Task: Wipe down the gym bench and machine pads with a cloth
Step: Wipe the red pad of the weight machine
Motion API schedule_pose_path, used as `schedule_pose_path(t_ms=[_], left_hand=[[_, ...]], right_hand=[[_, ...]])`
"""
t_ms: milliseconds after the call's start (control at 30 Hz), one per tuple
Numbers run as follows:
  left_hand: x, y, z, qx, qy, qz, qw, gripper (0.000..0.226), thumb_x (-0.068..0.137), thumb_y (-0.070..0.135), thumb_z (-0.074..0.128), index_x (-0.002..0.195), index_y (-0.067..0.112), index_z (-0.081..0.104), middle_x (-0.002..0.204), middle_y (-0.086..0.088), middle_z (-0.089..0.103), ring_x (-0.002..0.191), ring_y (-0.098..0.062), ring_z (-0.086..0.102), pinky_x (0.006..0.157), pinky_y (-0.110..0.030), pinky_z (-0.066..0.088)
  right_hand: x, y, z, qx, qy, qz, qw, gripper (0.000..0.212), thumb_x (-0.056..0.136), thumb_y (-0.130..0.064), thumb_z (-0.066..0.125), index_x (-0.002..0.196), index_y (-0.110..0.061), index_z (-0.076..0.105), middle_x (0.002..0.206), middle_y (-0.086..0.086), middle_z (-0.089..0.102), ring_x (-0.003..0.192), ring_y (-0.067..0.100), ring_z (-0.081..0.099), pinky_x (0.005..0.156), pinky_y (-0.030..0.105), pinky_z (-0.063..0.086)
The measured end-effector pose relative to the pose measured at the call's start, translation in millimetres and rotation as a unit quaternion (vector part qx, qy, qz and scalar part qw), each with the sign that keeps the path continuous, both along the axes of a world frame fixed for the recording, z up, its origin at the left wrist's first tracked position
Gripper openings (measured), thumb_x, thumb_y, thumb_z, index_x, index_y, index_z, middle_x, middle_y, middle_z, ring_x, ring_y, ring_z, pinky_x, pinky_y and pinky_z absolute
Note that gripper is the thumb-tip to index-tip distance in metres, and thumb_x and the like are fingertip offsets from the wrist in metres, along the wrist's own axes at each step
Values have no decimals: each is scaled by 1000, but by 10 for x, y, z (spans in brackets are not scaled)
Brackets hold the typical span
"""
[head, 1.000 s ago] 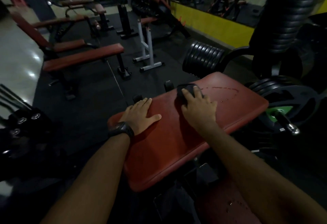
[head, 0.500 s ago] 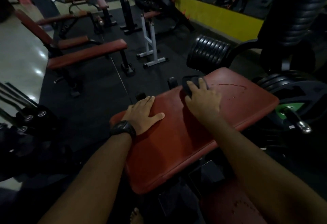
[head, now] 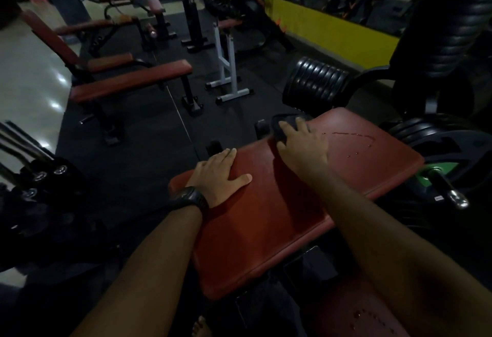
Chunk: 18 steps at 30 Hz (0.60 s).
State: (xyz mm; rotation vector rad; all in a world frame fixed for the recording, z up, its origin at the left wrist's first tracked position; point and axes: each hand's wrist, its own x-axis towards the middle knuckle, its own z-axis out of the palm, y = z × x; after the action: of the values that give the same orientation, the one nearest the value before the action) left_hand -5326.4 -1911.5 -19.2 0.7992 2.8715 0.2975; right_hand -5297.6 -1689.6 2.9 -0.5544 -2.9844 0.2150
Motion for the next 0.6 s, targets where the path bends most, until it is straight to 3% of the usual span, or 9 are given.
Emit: schedule_pose_path(t_ms=[100, 267, 333, 433, 600], left_hand=[[-6, -4, -9, 1, 7, 6, 1000, 90, 95, 73, 38, 163, 21, 12, 170, 1, 15, 154, -15, 18, 124, -44, 18], [-26, 11, 2, 29, 18, -3, 999, 90, 86, 80, 34, 158, 26, 28, 161, 3, 36, 145, -19, 37, 116, -47, 32], [-18, 13, 9, 19, 11, -1, 1000, 91, 89, 79, 35, 160, 23, 24, 164, 1, 30, 148, -19, 32, 119, -47, 28], [-12, -11, 6, -3, 3, 2, 1000, 91, 94, 75, 35, 163, 20, 12, 170, 1, 15, 154, -17, 19, 124, -45, 19], [-1, -21, 17, 0, 1, 2, 1000, 90, 94, 74, 36, 163, 20, 12, 169, 1, 16, 154, -16, 20, 124, -45, 18]], right_hand=[[253, -293, 2, 16, 13, -19, 1000, 59, 101, -45, 40, 156, -33, 27, 165, 9, 21, 133, 41, 41, 102, 51, 41], [243, -694, -61, 40, 46, 153, 986, 55, 101, -54, 35, 155, -42, 29, 165, 1, 27, 132, 38, 43, 101, 50, 41], [51, -544, -46, 50, 24, 161, 985, 56, 101, -54, 36, 155, -43, 27, 164, 0, 27, 135, 37, 40, 102, 53, 40], [-122, -163, 4, 54, -10, 94, 994, 55, 102, -48, 36, 156, -41, 26, 164, 3, 26, 135, 39, 39, 102, 53, 44], [192, -216, 48, 10, 3, -63, 998, 55, 103, -40, 39, 157, -31, 28, 163, 8, 24, 135, 41, 39, 101, 51, 40]])
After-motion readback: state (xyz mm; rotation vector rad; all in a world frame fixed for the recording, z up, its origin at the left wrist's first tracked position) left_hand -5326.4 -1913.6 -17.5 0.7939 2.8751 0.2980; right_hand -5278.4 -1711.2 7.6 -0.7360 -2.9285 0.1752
